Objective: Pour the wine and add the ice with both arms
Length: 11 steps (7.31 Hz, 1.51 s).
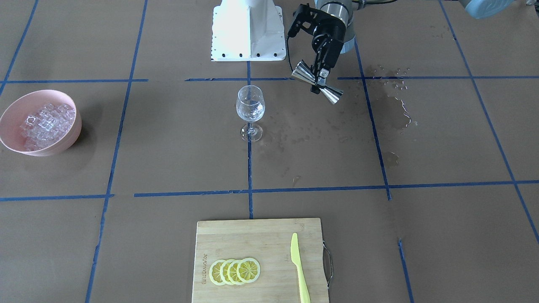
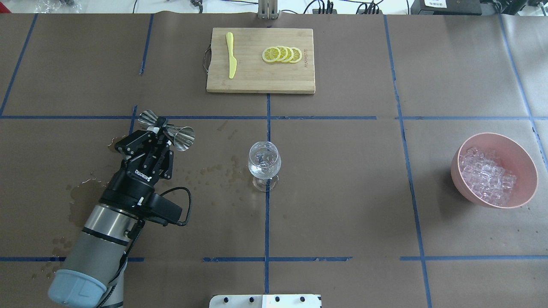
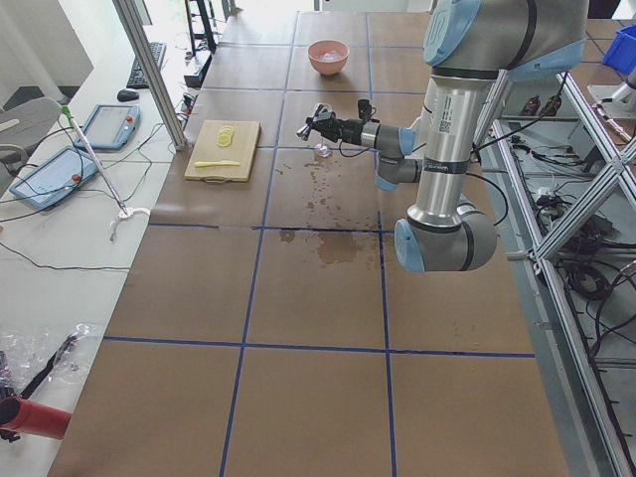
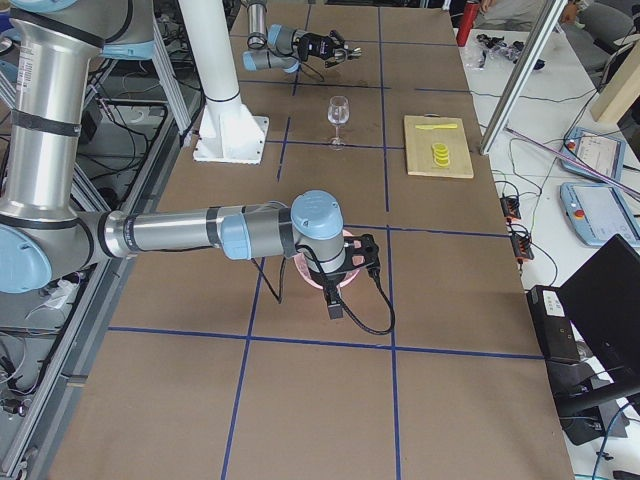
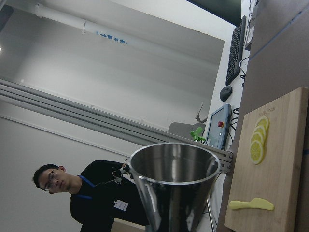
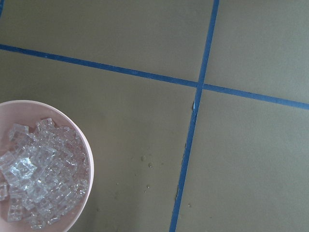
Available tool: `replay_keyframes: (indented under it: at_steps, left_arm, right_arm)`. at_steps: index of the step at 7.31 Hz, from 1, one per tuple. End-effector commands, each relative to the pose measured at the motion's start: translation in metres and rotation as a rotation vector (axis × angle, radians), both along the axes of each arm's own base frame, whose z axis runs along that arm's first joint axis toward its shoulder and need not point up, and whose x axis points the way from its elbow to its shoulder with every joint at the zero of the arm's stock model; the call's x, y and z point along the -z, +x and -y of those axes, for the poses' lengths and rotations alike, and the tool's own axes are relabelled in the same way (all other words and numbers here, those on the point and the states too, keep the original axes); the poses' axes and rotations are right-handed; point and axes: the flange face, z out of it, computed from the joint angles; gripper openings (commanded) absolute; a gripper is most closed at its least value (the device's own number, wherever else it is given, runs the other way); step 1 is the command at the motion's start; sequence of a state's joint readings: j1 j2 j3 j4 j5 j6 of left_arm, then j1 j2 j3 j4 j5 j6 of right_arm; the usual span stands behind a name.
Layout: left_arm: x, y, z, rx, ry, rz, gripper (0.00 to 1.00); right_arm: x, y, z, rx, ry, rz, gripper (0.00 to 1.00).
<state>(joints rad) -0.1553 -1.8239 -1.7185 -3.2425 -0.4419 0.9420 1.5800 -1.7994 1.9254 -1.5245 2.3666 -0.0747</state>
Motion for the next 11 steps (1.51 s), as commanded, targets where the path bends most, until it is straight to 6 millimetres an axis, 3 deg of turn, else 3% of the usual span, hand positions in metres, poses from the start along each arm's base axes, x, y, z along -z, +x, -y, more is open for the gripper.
replay_keyframes:
  at_steps: [1,2,4,5,6,8,10,11]
  left_arm:
    - [-0.060,-0.037,-0.006,-0.006,0.001,0.008,0.00]
    - [-0.089,-0.059,-0.010,-0.023,-0.019,-0.056,0.00]
    - [-0.163,-0.120,-0.028,-0.242,-0.068,-0.283,0.00]
    - [-0.182,-0.138,-0.036,-0.387,-0.140,-0.488,0.00]
    - [-0.193,-0.143,-0.042,-0.515,-0.263,-0.711,0.00]
    - [-0.214,-0.139,-0.044,-0.571,-0.419,-0.945,0.00]
    - [-0.235,-0.131,-0.045,-0.591,-0.554,-1.135,0.00]
    - [-0.250,-0.117,-0.043,-0.572,-0.565,-1.131,0.00]
  right_arm:
    - [0.000,0.000,0.000,0.000,0.001,-0.001,1.00]
    - [0.000,0.000,0.000,0.000,0.001,-0.001,1.00]
    - [0.003,0.000,0.001,0.000,0.007,-0.001,1.00]
    - [0.005,0.000,0.001,0.000,0.014,-0.001,1.00]
    - [0.007,0.000,0.002,0.001,0.019,-0.002,1.00]
    - [0.011,0.000,0.003,0.001,0.027,-0.002,1.00]
    - [0.012,0.000,0.005,0.001,0.045,-0.003,1.00]
    - [0.010,0.000,0.004,0.000,0.058,-0.003,1.00]
